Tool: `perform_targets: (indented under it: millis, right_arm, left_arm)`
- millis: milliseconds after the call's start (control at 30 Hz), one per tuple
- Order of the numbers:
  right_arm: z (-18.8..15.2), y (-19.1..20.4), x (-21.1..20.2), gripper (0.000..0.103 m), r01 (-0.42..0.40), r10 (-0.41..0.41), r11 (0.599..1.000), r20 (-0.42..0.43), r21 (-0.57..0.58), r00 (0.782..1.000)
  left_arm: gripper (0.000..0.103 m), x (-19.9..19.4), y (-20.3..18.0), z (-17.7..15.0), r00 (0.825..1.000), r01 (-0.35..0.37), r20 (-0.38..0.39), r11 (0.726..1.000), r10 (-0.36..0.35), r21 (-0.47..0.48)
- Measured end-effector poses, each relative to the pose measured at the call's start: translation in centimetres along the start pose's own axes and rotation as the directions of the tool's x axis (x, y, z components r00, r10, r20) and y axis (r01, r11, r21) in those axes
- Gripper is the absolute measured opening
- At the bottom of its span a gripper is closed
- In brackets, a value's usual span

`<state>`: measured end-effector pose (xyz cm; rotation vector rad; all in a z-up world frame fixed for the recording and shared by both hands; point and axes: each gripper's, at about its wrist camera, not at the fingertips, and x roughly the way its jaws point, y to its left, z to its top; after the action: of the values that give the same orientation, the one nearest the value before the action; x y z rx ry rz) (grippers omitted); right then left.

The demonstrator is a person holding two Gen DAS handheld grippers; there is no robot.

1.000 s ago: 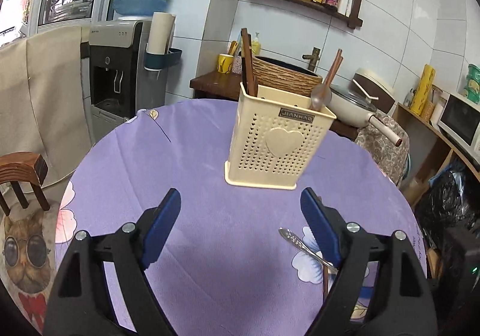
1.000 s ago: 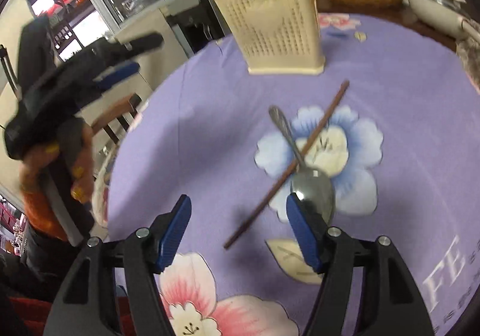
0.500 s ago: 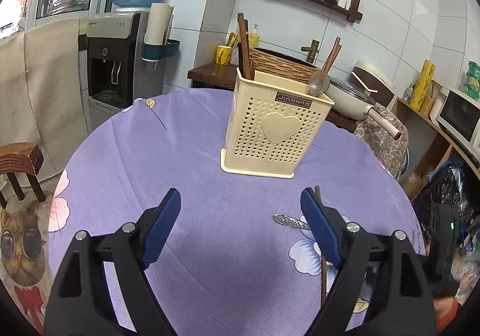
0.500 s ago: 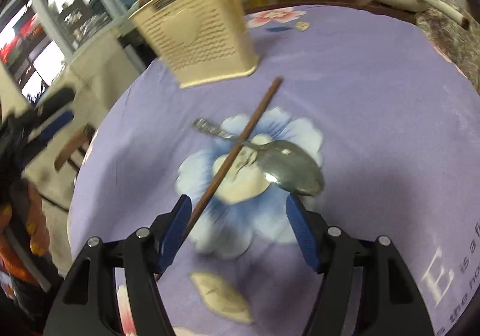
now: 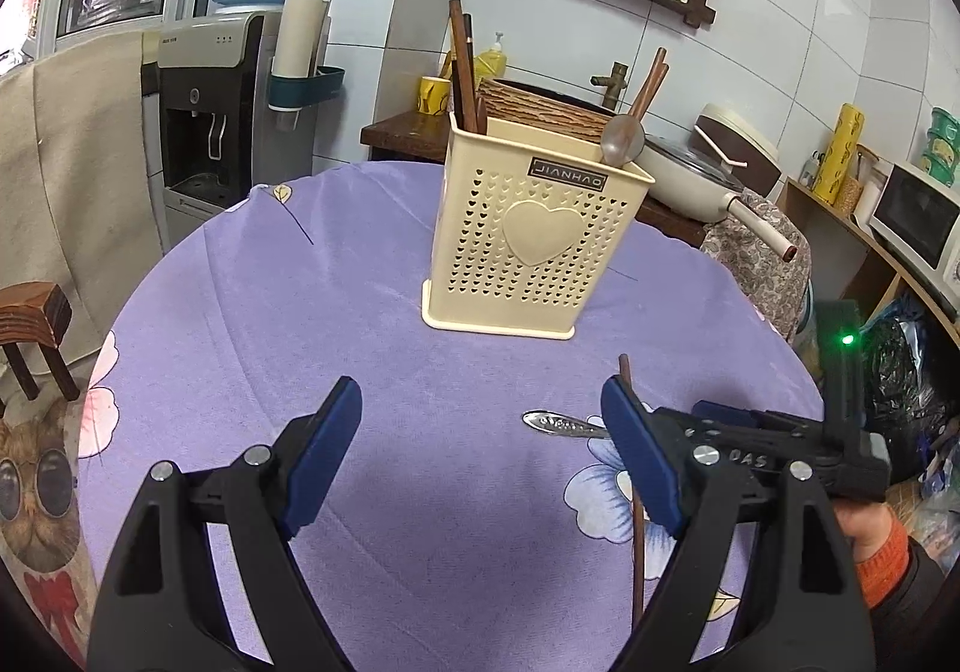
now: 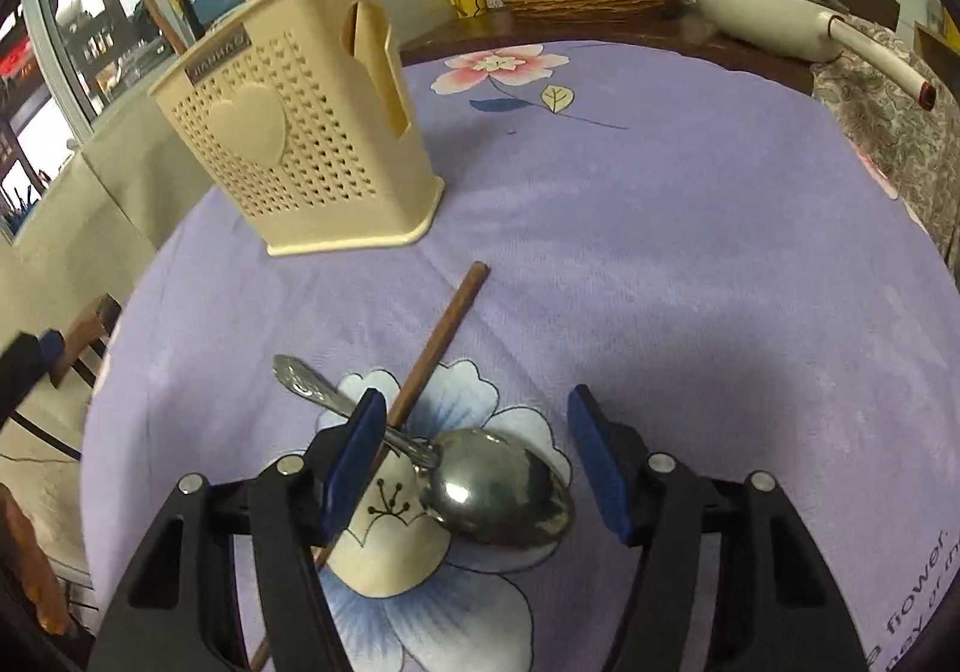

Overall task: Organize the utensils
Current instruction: 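Move both tools back toward the metal spoon and chopstick on the cloth, then grasp the brown chopstick with the left tool while the right tool grasps the metal spoon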

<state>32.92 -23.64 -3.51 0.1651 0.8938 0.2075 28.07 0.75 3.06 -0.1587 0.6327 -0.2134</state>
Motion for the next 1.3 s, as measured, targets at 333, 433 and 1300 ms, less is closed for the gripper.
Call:
perform_targets:
  millis: [333,433,1300]
  right_arm:
    - [-3.2,1.4,-0.8,0.055,0.094,-0.117,0.947,-0.056,-0.307,0.992]
    - [-2.7,1.3,-0.5,0.039,0.076,-0.095,0.954,-0.054,-0.29,0.994]
    - [-1.1,-1.3,-7.2,0.002,-0.049,0.043,0.97,-0.028,-0.239,0.999]
  left_arm:
    - [0.081,0.2,0.2,0.1,1.0,0.014,-0.005,0.999,-0.015,-0.032]
    - [0.081,0.1,-0.3,0.0,1.0,0.021,-0.008,0.999,-0.021,-0.024]
    - [0.081,0.9,-2.2,-0.9,0.998,0.037,-0.055,0.999,-0.036,0.024]
